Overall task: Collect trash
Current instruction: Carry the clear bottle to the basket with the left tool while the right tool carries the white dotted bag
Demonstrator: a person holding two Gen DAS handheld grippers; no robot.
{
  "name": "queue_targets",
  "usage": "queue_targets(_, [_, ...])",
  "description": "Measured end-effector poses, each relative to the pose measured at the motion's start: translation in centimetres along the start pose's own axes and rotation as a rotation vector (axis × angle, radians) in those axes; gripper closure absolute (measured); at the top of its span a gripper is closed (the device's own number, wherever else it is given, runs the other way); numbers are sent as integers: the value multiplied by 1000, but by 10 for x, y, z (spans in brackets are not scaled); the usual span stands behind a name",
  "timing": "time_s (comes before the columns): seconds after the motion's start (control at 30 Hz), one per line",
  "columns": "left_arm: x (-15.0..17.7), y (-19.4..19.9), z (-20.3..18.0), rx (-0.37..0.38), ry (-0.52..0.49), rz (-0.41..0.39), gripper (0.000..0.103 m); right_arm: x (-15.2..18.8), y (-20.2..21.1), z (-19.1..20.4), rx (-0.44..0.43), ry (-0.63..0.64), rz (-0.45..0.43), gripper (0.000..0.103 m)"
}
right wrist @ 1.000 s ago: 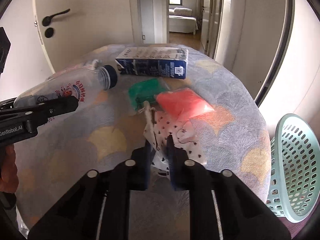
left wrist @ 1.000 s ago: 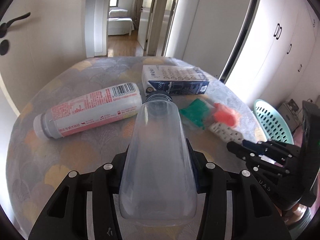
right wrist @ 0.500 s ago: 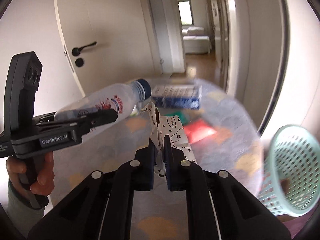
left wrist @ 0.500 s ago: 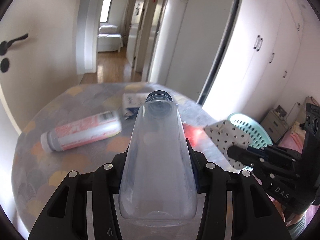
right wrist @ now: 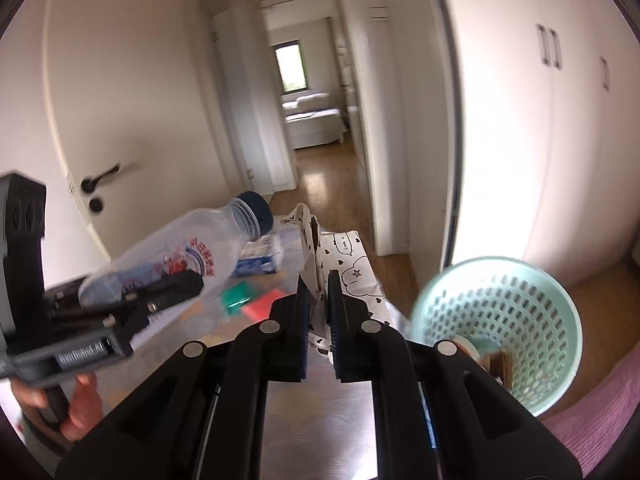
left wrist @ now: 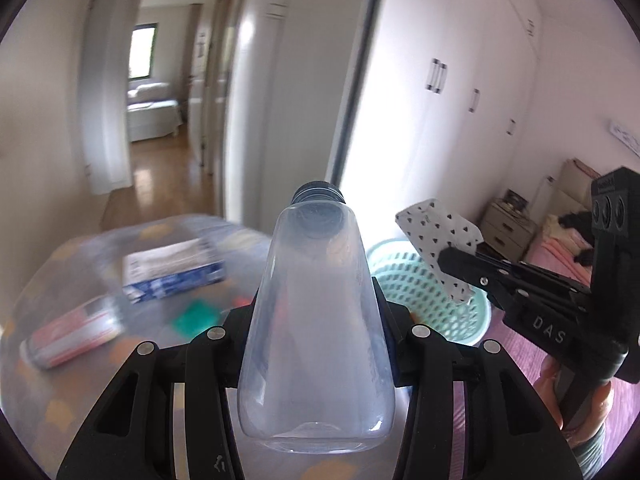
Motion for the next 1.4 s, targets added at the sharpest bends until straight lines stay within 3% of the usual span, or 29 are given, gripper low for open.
queue_targets(0.3, [-17,-61,-82,140,-46,50,59,-5,21,-94,135,-122,-35,96])
queue_targets(0.67, [4,-164,-160,194,-94,209,58,25,7,-206,226,-387,38,96])
queue_targets(0.87, [26,-205,-174,182,-111,278,58,41,-9,-226,242,-442,79,96])
queue_targets(1.1, [40,-223,-179,172,-122,310,58,47,-8,-233,250,-457,88,95])
queue_targets(1.17, [38,-221,-176,170,-111,299,50,48,-9,-235,248,-467,98,94])
queue_targets(1.4, [26,-194,-166,167,-111,242,42,49,-13,-231,234,-487,94,71])
Point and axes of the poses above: each gripper's, at about its wrist camera, not at the fingertips, and y roughly against the way its jaws point, z to its left, x to its underside, the point moved 9 cm from there along -y, roughly the way its jaws point, and after that the axes turned 8 degrees about -x, right-handed, at the moved point
